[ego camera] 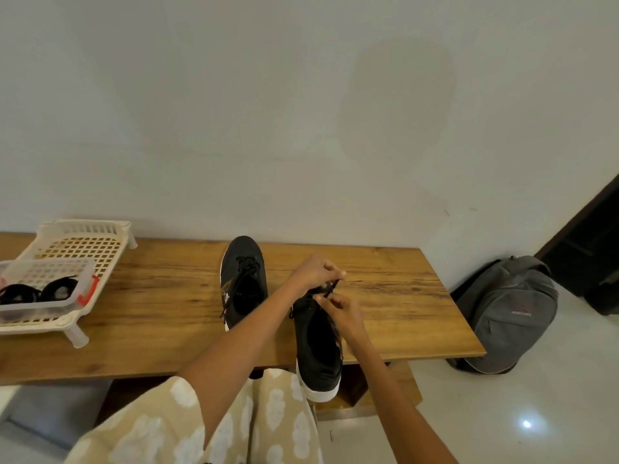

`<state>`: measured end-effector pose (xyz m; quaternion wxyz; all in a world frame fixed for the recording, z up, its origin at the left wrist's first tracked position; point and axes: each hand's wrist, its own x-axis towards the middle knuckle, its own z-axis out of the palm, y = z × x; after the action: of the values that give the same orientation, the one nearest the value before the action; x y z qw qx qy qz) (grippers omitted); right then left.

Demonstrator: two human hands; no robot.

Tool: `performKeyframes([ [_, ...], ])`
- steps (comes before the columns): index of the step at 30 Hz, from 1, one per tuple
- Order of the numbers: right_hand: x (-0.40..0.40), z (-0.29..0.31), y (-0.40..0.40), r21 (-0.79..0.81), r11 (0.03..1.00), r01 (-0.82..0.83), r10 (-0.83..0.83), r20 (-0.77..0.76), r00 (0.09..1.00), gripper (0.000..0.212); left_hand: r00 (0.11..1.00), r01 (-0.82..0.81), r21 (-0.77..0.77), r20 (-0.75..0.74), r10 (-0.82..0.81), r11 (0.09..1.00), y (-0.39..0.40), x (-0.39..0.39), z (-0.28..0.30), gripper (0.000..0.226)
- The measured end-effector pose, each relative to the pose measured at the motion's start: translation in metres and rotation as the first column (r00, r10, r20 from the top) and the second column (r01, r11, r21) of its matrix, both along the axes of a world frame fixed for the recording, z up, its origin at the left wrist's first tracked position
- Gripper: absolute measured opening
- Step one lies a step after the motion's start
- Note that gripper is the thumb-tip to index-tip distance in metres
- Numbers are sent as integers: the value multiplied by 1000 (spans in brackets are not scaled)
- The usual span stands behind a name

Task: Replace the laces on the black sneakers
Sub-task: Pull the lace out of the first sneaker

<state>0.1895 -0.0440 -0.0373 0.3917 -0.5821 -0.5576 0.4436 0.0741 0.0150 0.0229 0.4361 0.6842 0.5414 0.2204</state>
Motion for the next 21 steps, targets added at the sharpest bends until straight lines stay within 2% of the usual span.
performKeyframes([
  [3,1,-2,1,-13,998,54,-55,-48,997,35,975,82,-15,-204,-83,997,0,-14,-15,49],
  [5,2,8,5,-26,989,143,-145,-84,986,29,972,119,-37,-199,-124,992,-1,-24,-18,58],
  [9,16,42,30,-31,927,373,-365,-296,883,15,943,242,-58,-220,-248,969,-2,-38,-17,47],
  [11,22,56,40,-17,911,412,-389,-367,845,14,930,293,-43,-221,-295,955,-2,-41,-18,37],
  [14,16,61,41,-50,918,394,-374,-441,816,17,908,338,15,-267,-322,941,-2,-41,-22,27],
  [17,6,51,32,-107,941,320,-332,-461,823,23,922,301,101,-286,-262,948,-1,-35,-27,23],
  [21,-2,20,17,-197,972,129,-193,-353,915,35,996,71,171,-57,-62,983,2,-33,-27,17],
])
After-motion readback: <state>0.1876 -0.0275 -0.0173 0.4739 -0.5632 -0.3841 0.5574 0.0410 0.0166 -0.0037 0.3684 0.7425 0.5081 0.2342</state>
